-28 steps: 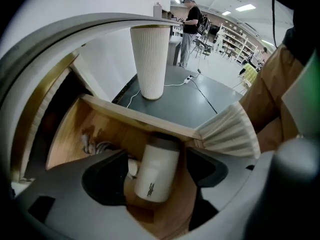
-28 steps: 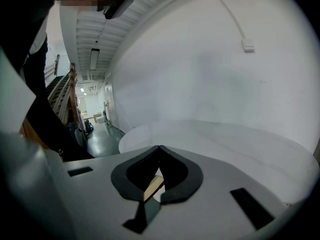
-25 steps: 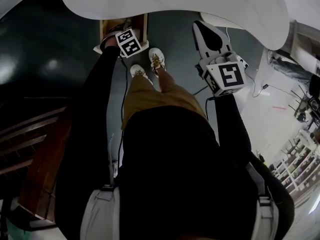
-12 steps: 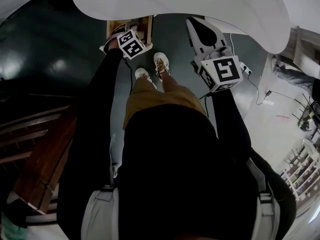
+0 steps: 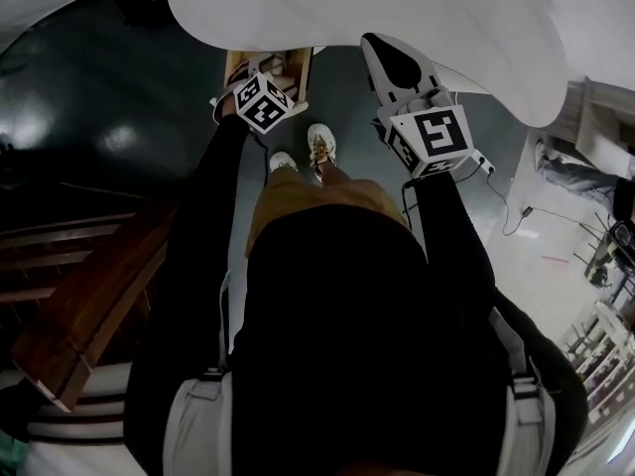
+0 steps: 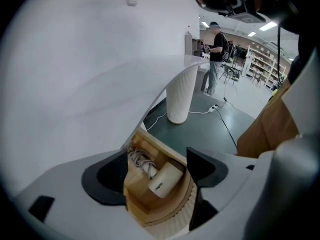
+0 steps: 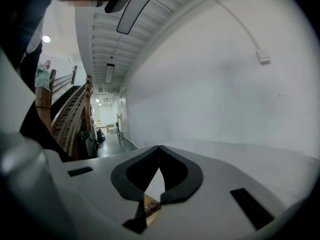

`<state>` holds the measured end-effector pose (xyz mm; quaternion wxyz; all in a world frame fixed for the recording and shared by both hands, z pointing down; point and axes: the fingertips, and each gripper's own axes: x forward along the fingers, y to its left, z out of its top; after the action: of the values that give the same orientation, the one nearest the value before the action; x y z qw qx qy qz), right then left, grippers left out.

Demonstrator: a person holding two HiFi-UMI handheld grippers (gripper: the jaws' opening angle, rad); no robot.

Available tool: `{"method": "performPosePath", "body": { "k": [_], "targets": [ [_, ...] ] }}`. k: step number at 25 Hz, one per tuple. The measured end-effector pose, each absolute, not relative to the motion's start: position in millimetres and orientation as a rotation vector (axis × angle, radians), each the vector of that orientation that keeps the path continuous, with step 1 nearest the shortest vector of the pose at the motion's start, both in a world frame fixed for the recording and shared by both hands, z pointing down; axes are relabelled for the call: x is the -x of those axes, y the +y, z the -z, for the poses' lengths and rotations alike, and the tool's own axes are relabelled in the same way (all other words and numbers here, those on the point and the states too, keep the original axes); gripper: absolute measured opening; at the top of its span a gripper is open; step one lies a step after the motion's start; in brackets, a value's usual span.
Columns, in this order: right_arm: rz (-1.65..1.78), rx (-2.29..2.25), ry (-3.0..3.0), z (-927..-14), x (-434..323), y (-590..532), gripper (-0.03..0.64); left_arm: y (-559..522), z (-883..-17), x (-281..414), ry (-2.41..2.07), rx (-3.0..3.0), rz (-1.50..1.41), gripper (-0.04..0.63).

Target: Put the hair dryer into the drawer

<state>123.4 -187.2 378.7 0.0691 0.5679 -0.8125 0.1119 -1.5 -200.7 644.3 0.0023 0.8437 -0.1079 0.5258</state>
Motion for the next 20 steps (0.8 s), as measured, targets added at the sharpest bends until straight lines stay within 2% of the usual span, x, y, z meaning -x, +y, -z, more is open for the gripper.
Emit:
{"method": "performPosePath", "body": {
  "k": [20],
  "targets": [
    [-0.168,-1.637,-2.544,-340,-87,-249,0.026,-242,-482,13,-0.952,-2.717,-0.917,0.374]
  ]
}}
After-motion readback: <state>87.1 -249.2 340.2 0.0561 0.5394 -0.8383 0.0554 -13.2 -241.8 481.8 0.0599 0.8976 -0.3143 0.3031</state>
